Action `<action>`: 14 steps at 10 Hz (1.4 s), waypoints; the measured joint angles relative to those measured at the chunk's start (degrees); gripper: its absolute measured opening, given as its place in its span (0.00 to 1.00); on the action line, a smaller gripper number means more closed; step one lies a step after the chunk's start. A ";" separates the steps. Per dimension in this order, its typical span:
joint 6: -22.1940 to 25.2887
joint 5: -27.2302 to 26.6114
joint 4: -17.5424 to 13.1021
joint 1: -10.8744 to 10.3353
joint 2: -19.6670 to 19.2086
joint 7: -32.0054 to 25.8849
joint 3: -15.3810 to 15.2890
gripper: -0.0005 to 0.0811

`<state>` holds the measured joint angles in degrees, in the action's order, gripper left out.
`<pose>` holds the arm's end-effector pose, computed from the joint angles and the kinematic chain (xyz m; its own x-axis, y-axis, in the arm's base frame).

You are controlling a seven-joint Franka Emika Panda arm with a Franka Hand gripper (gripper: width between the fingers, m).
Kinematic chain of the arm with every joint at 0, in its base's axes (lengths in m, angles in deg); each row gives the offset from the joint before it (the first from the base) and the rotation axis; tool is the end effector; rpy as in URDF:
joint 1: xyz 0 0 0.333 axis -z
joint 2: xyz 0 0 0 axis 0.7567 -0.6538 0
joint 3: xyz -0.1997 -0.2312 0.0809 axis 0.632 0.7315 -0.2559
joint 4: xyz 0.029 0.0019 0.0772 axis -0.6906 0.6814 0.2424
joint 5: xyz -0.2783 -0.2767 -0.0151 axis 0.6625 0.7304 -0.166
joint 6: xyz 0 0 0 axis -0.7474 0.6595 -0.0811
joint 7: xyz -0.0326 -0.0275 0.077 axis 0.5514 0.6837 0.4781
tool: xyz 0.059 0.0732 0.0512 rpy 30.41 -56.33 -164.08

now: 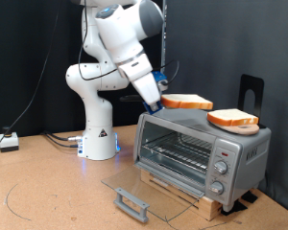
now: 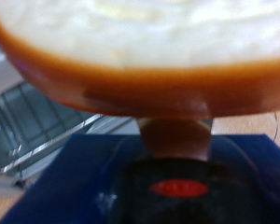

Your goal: Make a piece of toast with the oven

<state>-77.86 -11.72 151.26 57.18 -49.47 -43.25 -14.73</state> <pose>0.3955 -0.0246 0.4262 0.8199 0.4879 0.2997 0.5699 -0.7460 -0.3447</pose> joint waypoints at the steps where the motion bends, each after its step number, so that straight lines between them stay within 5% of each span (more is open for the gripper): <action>1: 1.26 0.97 -0.07 1.05 0.00 -1.06 1.42 0.49; 7: 4.15 6.52 -0.87 6.70 -0.13 -9.61 9.92 0.49; 9: 5.27 6.90 -1.31 7.22 -0.38 -10.26 10.47 0.49; 14: -6.16 7.96 5.60 7.01 -4.41 -12.01 9.29 0.49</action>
<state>-84.01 -3.75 156.85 64.19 -53.88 -55.26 -5.44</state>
